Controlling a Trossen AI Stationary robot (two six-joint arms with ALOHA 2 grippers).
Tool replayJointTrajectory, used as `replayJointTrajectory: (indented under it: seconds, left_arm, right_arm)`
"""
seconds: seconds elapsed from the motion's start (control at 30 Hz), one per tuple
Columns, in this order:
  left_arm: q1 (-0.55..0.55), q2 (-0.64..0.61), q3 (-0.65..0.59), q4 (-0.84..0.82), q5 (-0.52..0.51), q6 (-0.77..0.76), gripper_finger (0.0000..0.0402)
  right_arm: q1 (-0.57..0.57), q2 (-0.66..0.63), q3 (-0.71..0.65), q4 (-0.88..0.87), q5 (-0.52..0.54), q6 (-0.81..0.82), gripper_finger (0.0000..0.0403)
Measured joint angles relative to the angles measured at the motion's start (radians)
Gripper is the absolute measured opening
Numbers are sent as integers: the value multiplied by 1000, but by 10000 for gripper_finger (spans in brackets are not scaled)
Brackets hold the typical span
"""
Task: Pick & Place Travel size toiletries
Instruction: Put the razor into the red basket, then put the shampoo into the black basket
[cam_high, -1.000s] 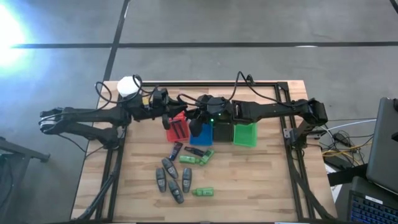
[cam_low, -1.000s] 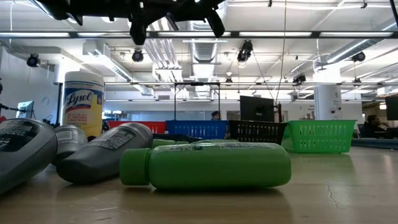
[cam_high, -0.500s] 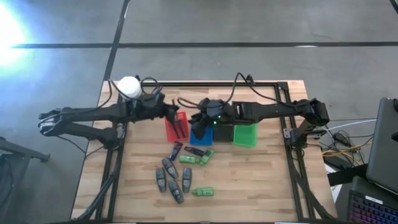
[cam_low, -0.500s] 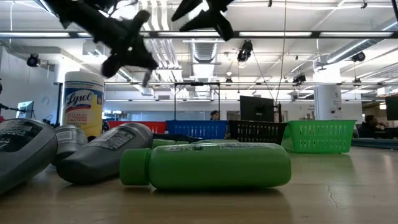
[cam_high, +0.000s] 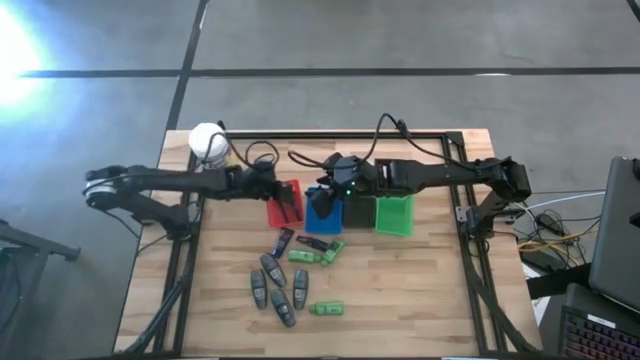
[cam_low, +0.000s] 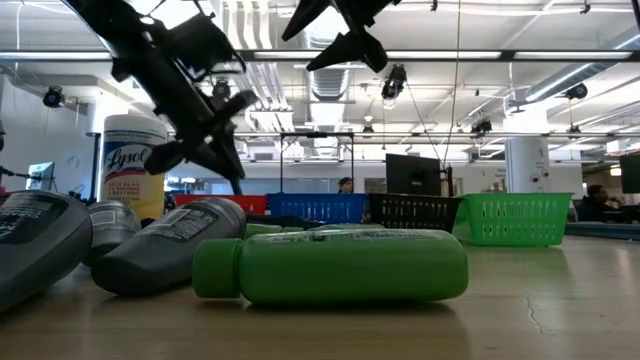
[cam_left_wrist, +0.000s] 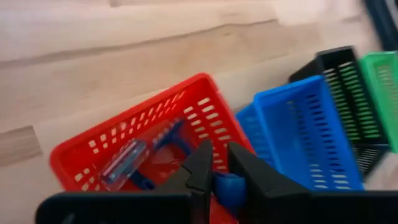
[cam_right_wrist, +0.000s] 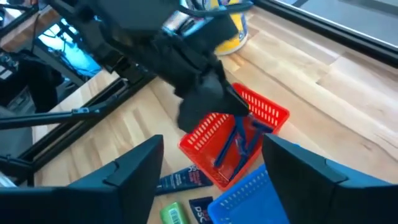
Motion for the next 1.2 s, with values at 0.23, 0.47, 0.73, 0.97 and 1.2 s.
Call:
replayJointTrajectory:
  seconds: [0.23,0.47,0.73,0.97,1.2]
  left_arm:
    - [-1,61,19,-56,63,12,100]
    - [-4,-4,56,-59,72,95,175]
    - [-5,-44,77,-9,-19,247,207]
    - [-51,-104,76,-203,141,464,208]
    - [-122,-152,106,-342,96,1059,205]
  right_arm:
    - [2,-3,0,-80,-3,40,295]
    - [8,-5,0,-131,-3,40,317]
    - [8,-5,0,-174,-3,40,334]
    - [30,-5,0,-274,-3,37,336]
    - [40,-5,0,-306,-2,24,314]
